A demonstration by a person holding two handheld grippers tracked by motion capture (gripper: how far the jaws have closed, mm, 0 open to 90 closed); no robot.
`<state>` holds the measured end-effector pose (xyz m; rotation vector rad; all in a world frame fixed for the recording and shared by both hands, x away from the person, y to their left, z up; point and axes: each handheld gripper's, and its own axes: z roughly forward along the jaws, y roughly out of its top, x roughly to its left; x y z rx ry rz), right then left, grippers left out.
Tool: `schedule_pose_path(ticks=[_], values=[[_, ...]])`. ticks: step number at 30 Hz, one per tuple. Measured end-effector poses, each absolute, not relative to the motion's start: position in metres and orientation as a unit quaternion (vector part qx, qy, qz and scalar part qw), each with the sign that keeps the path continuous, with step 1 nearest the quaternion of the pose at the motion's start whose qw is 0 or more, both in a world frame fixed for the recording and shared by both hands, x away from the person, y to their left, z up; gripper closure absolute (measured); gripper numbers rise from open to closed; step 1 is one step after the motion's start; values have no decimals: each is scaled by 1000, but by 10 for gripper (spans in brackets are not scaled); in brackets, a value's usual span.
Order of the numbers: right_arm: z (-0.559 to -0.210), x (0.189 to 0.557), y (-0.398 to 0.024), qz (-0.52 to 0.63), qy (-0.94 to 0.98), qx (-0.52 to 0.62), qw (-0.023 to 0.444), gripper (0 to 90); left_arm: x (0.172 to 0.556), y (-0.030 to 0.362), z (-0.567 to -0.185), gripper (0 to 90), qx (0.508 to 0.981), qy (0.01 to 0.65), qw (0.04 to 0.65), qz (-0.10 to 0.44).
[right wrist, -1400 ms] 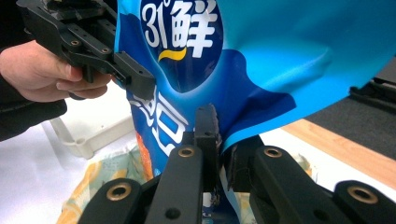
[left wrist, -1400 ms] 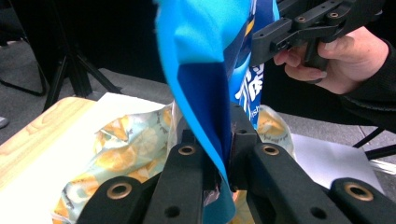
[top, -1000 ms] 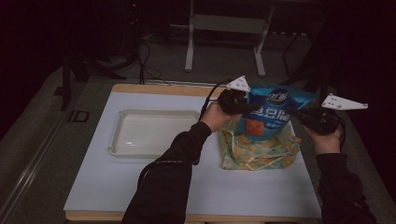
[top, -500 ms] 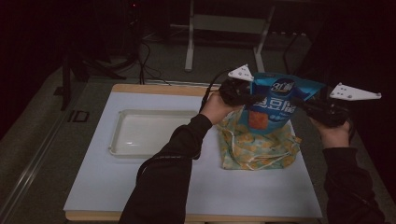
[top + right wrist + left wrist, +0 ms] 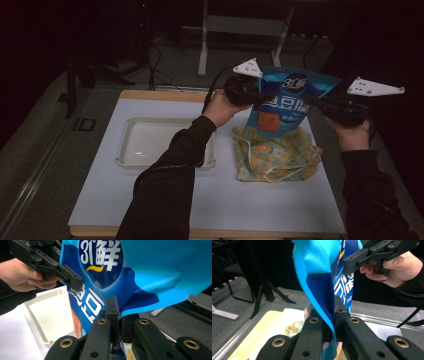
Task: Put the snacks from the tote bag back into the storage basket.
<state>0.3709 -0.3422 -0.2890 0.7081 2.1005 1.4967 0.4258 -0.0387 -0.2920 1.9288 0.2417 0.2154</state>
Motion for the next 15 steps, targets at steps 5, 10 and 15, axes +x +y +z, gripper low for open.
schedule_pose_path(ticks=[5,10,15], values=[[-282,373,-328,543,768,250,230,877,423,-24,-287,892,816,108,560,97],[-278,375,-314,547,768,243,227,878,421,-9,-282,892,814,114,559,105],[-275,377,-296,550,771,232,221,877,417,11,-280,893,815,119,555,112]])
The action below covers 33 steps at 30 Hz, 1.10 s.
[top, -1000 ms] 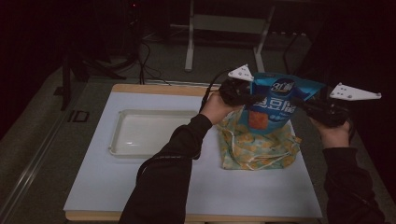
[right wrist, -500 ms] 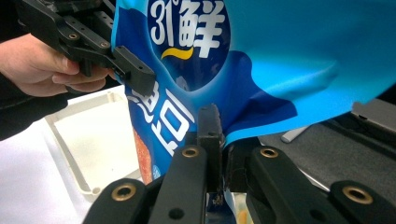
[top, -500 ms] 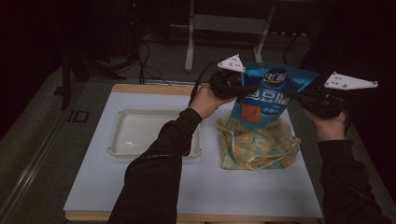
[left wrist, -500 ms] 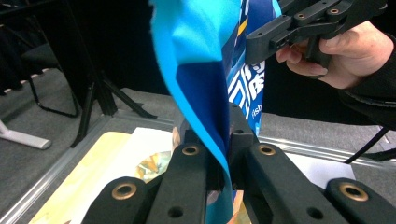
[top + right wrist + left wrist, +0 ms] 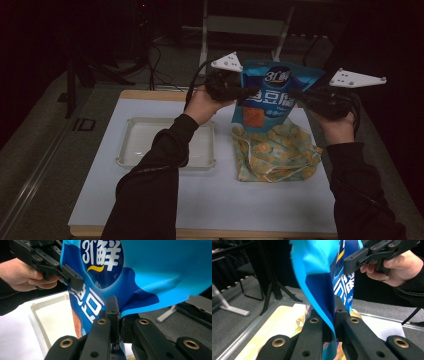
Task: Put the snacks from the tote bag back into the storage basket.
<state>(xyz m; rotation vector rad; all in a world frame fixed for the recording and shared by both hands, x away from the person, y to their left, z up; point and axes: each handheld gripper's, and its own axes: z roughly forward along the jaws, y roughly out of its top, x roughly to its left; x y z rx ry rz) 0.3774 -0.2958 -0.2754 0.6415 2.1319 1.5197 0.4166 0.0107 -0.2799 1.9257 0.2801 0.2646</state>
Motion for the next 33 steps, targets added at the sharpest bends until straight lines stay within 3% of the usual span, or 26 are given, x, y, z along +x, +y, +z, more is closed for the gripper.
schedule_pose_path(ticks=[33], values=[[-289,398,-157,552,798,173,171,883,389,150,-297,895,808,183,538,153]])
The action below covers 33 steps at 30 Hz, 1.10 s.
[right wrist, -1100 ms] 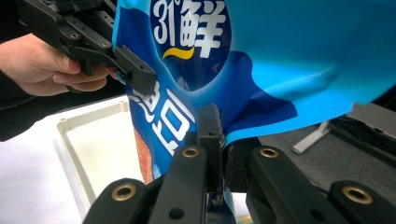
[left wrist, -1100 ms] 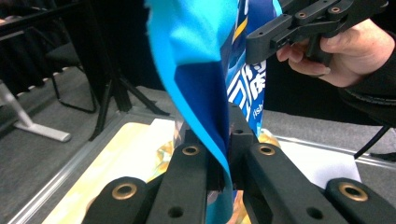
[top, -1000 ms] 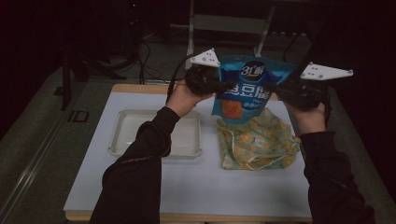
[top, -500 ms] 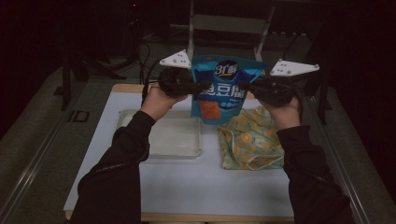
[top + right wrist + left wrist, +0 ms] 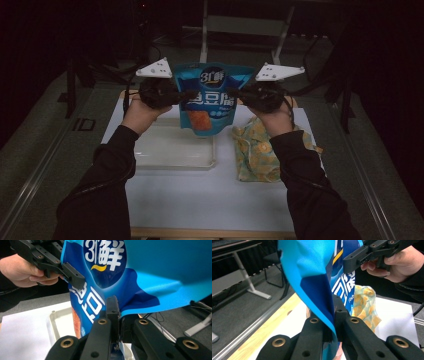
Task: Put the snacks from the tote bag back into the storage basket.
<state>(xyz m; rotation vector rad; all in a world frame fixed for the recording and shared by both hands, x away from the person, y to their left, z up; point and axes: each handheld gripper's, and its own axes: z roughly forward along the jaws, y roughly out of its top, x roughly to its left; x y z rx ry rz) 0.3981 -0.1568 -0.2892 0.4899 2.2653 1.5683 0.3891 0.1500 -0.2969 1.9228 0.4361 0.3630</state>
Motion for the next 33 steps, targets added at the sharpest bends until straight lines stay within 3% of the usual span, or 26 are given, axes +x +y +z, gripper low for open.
schedule_pose_path(ticks=[22,33], values=[[-303,402,-72,556,802,152,154,883,373,231,-316,894,796,213,538,177],[-342,410,-59,552,804,180,131,885,383,240,-355,894,800,229,532,158]])
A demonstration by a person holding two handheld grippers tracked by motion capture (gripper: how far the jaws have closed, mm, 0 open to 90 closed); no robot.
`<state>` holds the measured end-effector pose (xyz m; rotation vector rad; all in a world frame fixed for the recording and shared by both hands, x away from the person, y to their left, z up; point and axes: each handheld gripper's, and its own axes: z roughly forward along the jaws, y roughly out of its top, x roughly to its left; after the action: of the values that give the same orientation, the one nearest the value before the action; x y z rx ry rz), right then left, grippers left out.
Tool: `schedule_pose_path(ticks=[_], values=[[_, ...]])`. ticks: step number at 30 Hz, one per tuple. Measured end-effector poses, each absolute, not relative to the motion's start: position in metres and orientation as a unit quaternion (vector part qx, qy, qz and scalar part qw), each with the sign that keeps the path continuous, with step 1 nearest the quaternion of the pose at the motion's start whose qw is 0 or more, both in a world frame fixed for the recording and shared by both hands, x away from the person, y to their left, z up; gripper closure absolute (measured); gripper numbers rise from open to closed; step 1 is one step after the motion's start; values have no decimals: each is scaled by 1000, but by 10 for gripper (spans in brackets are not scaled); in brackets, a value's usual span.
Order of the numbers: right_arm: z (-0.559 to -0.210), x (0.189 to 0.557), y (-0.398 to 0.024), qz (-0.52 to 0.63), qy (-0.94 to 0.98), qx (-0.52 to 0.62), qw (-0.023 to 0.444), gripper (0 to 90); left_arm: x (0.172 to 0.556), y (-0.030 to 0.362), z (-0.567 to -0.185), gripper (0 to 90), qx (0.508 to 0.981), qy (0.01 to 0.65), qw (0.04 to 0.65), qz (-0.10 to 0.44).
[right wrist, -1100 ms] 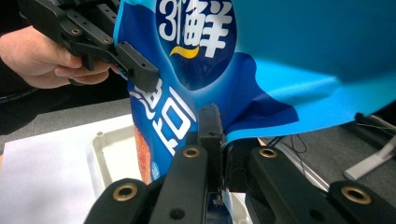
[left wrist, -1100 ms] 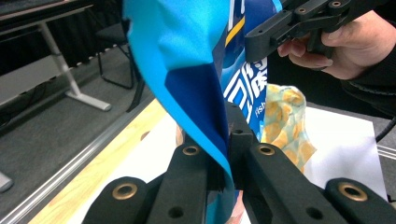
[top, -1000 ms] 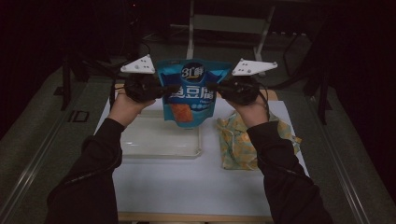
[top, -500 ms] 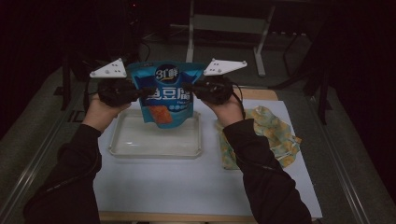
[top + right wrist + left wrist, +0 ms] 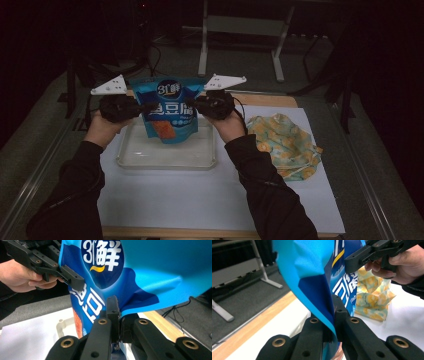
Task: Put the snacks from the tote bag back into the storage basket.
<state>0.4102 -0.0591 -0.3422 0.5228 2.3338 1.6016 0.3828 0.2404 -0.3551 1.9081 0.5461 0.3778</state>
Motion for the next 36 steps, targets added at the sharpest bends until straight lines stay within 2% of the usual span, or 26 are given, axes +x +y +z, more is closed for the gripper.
schedule_pose_path(ticks=[10,19,32,36], values=[[-377,412,-55,536,808,206,131,885,395,242,-395,893,799,234,536,138],[-402,413,-52,537,803,227,126,885,402,244,-412,892,806,238,526,131],[-421,418,-48,533,803,238,121,885,405,247,-435,887,803,233,531,139],[-422,418,-48,535,802,240,118,884,407,250,-438,886,798,235,541,124]])
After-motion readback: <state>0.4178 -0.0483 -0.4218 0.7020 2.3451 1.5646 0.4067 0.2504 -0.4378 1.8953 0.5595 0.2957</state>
